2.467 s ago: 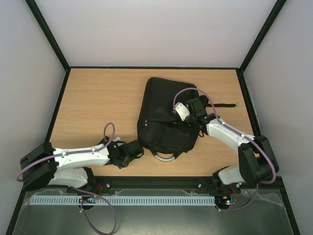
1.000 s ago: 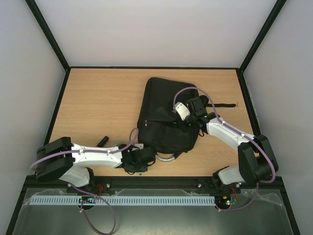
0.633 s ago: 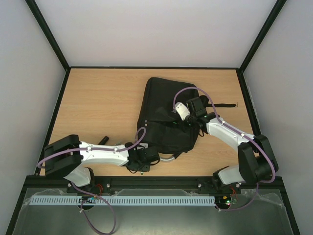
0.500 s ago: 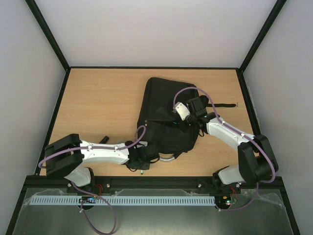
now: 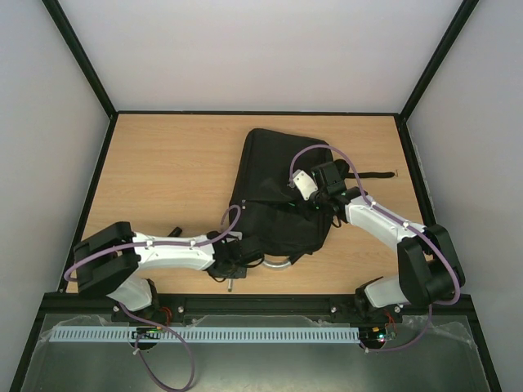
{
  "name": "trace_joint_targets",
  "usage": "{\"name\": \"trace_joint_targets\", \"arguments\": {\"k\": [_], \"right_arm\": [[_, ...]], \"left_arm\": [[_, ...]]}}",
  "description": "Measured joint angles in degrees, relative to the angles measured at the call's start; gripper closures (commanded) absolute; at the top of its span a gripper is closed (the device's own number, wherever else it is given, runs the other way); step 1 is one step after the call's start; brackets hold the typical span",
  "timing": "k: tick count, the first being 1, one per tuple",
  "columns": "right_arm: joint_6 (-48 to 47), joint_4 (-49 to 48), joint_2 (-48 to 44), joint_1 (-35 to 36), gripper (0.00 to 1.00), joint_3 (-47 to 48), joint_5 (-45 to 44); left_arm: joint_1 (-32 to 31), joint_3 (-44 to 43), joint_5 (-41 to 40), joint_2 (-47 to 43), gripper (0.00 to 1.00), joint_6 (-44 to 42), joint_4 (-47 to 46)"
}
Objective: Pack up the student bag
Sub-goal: Pick up the stationery from the center of the board, then place the stationery in the student bag.
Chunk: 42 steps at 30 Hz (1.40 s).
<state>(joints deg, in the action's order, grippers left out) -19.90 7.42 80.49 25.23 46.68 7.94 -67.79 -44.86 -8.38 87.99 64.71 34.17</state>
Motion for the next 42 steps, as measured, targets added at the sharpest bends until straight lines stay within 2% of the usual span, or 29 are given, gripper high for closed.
{"name": "trace_joint_targets", "arguments": {"k": [4,11,16,19,24,28,35,42], "right_arm": [[0.0,0.0,0.0,0.0,0.99,0.0,0.0],[0.0,0.0,0.0,0.0,0.99,0.0,0.2],[0.0,0.0,0.0,0.0,0.99,0.0,0.2],[0.0,0.1,0.0,0.0,0.99,0.0,0.2],[0.0,0.2,-0.2,0.0,0.99,0.1,0.3],[0.0,0.4,-1.2,0.0,0.99,0.1,0.3],[-0.1,0.5,-3.7,-0.1,0.99,0.0,0.1],[-0.3,0.5,-4.6,-0.1,0.99,-0.2,0.1]], "left_arm": [[-0.7,1.6,0.4,-3.4,0.98,1.1,2.9],[-3.1,1.6,4.0,-15.2,0.98,-0.5,7.4],[-3.5,0.2,5.6,-21.9,0.98,-6.6,5.0],[-1.9,-2.5,6.6,-22.8,0.98,-12.2,2.5],[3.4,-9.7,8.4,-14.6,0.98,-22.0,-2.2],[7.6,-11.4,10.7,-7.3,0.98,-26.3,-7.9],[13.6,-15.6,14.3,4.5,0.98,-31.6,-12.3],[16.8,-22.3,15.7,11.4,0.98,-34.1,-14.6]]}}
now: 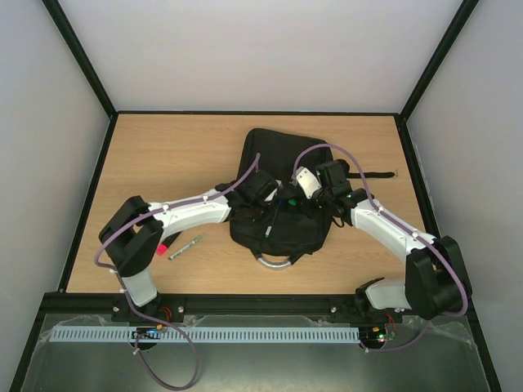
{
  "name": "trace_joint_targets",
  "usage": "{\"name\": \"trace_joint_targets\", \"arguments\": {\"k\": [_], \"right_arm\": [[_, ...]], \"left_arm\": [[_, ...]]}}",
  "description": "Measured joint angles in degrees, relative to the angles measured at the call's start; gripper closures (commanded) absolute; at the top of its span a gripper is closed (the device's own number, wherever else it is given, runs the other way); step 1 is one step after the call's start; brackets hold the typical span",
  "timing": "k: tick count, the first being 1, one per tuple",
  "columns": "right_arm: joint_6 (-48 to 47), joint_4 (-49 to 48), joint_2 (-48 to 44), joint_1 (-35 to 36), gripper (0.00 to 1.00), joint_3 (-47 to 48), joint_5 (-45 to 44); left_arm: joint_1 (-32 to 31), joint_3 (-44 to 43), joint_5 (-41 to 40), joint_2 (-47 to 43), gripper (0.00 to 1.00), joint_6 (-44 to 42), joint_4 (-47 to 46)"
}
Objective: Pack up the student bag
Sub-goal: Place the stationery in the student bag.
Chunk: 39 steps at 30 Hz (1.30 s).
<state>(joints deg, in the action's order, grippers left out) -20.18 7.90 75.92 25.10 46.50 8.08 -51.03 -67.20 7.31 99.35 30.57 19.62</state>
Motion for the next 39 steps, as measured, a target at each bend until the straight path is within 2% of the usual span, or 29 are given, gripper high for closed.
{"name": "trace_joint_targets", "arguments": {"k": [8,12,14,16,22,27,32,39], "right_arm": [[-0.2,0.0,0.0,0.0,0.99,-0.1,0.0],[-0.2,0.0,0.0,0.0,0.99,-0.1,0.0],[-0.2,-0.1,0.0,0.0,0.99,-0.1,0.0],[-0.2,-0.1,0.0,0.0,0.99,-0.1,0.0],[-0.2,-0.1,0.0,0.0,0.99,-0.1,0.0],[-0.2,-0.1,0.2,0.0,0.99,-0.1,0.0],[-0.2,-0.1,0.3,0.0,0.99,-0.1,0.0],[-0.2,-0.1,0.3,0.0,0.99,-0.1,0.0]], "left_arm": [[0.5,-7.2,-2.2,7.7,0.97,-1.1,0.4],[0.4,-8.7,-3.8,9.4,0.74,-1.0,0.7],[0.4,-8.9,-4.5,9.6,0.66,-1.0,0.6],[0.2,-9.0,-4.8,9.6,0.62,-0.6,0.5],[-0.5,-8.0,-6.1,7.5,0.59,0.4,0.5],[-2.2,-3.4,-8.7,-1.4,0.57,2.4,1.3],[-5.1,1.5,-10.3,-8.1,0.62,5.2,1.2],[-8.1,5.6,-11.3,-6.2,0.63,7.5,2.2]]}}
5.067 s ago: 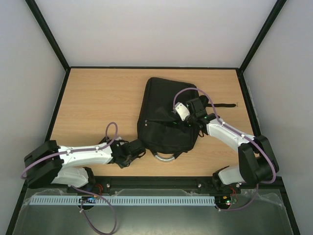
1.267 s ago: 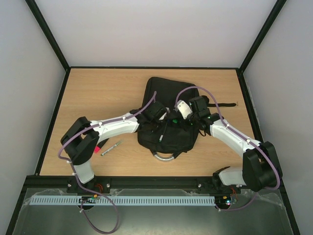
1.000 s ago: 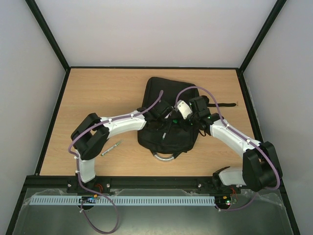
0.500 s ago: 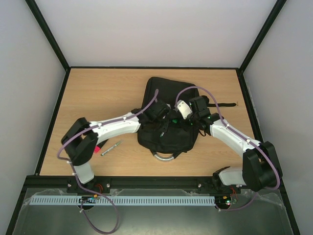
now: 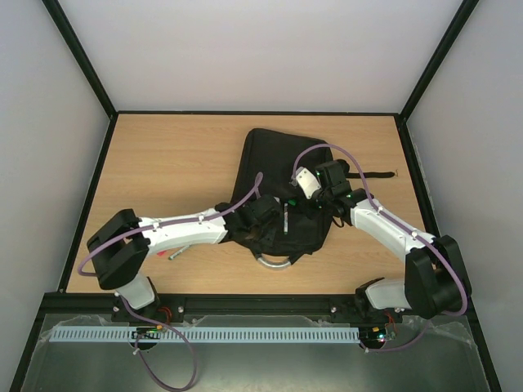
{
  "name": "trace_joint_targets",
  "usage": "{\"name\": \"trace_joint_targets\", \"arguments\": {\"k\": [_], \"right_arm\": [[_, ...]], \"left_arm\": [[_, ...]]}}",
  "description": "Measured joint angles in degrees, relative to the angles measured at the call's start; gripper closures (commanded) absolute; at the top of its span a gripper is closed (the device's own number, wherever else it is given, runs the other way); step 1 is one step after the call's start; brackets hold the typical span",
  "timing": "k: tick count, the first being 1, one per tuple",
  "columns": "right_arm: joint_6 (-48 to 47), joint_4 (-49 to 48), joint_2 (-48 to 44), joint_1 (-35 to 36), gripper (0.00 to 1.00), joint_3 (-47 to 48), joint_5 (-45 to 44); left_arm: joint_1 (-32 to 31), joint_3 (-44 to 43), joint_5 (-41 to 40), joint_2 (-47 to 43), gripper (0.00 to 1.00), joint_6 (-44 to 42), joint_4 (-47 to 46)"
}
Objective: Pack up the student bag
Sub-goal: Place the stationery in the student bag.
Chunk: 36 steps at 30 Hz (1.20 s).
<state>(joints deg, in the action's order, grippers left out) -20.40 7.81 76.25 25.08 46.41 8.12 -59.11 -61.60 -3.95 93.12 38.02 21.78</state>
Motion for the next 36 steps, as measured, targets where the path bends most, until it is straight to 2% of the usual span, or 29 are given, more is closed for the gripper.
{"name": "trace_joint_targets", "arguments": {"k": [16,20,28,36], "right_arm": [[-0.2,0.0,0.5,0.0,0.99,0.0,0.0],[-0.2,0.0,0.7,0.0,0.99,0.0,0.1],[-0.2,0.0,0.7,0.0,0.99,0.0,0.1],[-0.2,0.0,0.7,0.0,0.99,0.0,0.2]], "left_arm": [[-2.4,-1.3,0.4,6.5,0.62,7.3,-6.6],[-2.6,-4.1,-0.1,11.1,0.68,8.4,-7.0],[-3.0,-5.9,-3.2,13.0,0.97,9.6,-6.2],[-2.8,-9.0,-8.3,14.4,0.98,8.4,-3.7]]}}
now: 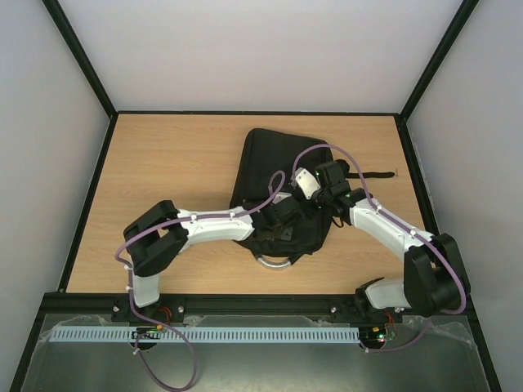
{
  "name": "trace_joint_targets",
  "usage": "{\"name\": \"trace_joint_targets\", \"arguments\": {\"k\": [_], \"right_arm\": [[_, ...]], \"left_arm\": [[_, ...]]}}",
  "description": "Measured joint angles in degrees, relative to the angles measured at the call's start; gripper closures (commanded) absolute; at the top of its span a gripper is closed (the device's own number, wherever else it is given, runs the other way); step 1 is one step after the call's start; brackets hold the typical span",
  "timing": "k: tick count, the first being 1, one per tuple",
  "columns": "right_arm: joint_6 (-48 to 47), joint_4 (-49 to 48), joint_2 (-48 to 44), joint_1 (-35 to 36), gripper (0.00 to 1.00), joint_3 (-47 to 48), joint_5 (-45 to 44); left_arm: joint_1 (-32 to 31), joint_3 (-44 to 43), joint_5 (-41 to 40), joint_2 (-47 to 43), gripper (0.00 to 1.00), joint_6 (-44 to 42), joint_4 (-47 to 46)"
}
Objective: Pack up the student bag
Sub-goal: Place the stationery in the student bag.
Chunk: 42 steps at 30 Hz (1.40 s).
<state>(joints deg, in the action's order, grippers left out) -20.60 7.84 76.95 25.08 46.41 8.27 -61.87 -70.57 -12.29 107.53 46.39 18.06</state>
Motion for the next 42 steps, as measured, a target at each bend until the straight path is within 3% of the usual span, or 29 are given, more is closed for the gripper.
{"name": "trace_joint_targets", "arguments": {"k": [10,21,24,26,35,39,40,41,42], "right_arm": [[0.0,0.0,0.0,0.0,0.99,0.0,0.0],[0.0,-0.4,0.0,-0.2,0.99,0.0,-0.2],[0.0,-0.6,0.0,-0.5,0.99,0.0,-0.6],[0.0,-0.7,0.0,-0.5,0.99,0.0,-0.7],[0.0,-0.8,0.0,-0.4,0.99,0.0,-0.8],[0.0,-0.7,0.0,-0.4,0.99,0.0,-0.7],[0.0,-0.7,0.0,-0.4,0.99,0.0,-0.7],[0.0,-0.6,0.0,-0.4,0.99,0.0,-0.7],[0.0,-0.6,0.0,-0.4,0.99,0.0,-0.7]], "left_arm": [[5.6,-5.5,-2.3,2.3,0.98,-5.2,0.2],[6.9,-6.2,-0.9,4.7,0.96,-7.1,-6.7],[7.3,-5.5,0.6,4.8,0.76,-6.9,-9.5],[7.6,-5.1,1.4,4.8,0.69,-7.0,-11.0],[7.4,-0.5,4.3,1.2,0.63,-5.1,-14.6],[5.8,3.6,4.3,-5.3,0.53,-5.0,-14.2],[4.9,4.7,4.1,-7.6,0.48,-5.0,-14.2],[3.8,5.7,4.0,-9.6,0.36,-5.5,-13.9],[2.3,6.8,3.6,-12.1,0.11,-5.8,-14.0]]}}
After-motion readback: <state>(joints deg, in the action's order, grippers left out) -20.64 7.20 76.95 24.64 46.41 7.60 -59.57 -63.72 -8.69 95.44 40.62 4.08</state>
